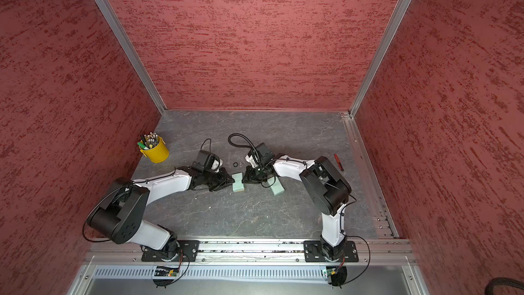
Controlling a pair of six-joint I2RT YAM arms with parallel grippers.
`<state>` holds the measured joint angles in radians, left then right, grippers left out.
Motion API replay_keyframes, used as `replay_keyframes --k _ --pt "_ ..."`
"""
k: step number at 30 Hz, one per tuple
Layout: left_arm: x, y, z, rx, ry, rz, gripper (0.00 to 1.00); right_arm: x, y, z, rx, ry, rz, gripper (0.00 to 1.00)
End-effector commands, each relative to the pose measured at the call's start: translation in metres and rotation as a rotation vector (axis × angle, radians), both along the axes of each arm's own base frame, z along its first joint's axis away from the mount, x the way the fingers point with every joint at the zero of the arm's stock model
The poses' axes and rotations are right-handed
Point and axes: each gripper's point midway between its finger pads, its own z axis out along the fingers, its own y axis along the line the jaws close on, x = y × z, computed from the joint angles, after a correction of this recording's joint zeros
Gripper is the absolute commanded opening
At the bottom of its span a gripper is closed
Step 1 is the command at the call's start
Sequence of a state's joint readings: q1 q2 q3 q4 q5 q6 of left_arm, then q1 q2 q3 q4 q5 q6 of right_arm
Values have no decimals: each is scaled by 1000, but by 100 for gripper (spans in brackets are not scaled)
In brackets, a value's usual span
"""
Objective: Take the rings out of the lift-off lid box
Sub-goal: Close the lid on the jewelry box.
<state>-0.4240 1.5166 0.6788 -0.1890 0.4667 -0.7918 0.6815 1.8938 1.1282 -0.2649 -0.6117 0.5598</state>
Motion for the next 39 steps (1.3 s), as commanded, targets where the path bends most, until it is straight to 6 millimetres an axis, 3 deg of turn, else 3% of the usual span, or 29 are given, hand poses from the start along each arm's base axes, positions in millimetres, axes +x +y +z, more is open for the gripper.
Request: replay_keyframes --k 1,11,16,27,35,39 --pt "6 -5 0 8 -24 -18 22 -5 -9 -8 -39 16 -14 16" --pt "5 -9 -7 25 -9 -23 22 -18 -23 -7 -80 16 17 24" --pt "3 -10 -9 33 -2 -22 22 -22 -11 9 28 34 11 38" --pt "1 -12 -10 50 -4 -19 21 -31 -12 4 120 98 -93 41" --pt "0 -13 -11 55 -2 -23 22 -26 -5 24 258 83 -165 43" --pt "-2 -12 -11 65 -2 -21 21 -26 -11 40 263 41 -187 52"
